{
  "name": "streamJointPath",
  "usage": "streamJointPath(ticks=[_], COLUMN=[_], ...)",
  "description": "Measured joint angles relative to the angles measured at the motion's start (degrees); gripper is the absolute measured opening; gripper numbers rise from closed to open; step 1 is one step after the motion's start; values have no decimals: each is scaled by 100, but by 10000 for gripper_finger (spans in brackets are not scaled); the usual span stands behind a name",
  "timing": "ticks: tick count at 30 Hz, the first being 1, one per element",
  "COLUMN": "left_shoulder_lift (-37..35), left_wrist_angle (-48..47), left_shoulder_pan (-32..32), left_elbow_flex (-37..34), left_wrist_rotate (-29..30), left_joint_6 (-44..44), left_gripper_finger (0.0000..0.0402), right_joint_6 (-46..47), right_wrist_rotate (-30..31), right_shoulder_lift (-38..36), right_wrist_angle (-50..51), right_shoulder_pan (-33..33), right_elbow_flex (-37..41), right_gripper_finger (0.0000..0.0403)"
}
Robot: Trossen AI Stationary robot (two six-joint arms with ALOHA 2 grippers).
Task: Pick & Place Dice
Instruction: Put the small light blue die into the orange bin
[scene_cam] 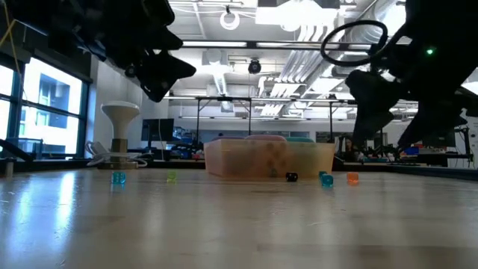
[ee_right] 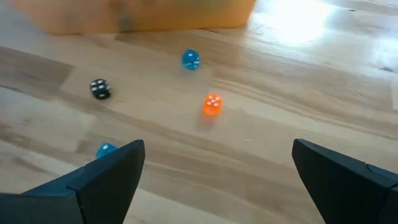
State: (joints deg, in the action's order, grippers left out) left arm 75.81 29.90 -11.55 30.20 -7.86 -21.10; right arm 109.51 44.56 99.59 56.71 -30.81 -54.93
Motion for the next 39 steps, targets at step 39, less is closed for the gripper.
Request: streamJointPath(ticks=[39], left_shoulder_lift=[-7], left_wrist_angle=[-982], left_shoulder_pan=[-439], left_elbow_flex=[0], left_wrist_rotate=[101], left_joint_6=[1037], left_gripper_finger=[184], right_joint_6=[-2304], right_wrist_rotate=[641], right_shoulder_lift=[-68], right_wrist_angle=[-1494], right_shoulder_pan=[848], right_elbow_flex=[201], right_gripper_finger=[400])
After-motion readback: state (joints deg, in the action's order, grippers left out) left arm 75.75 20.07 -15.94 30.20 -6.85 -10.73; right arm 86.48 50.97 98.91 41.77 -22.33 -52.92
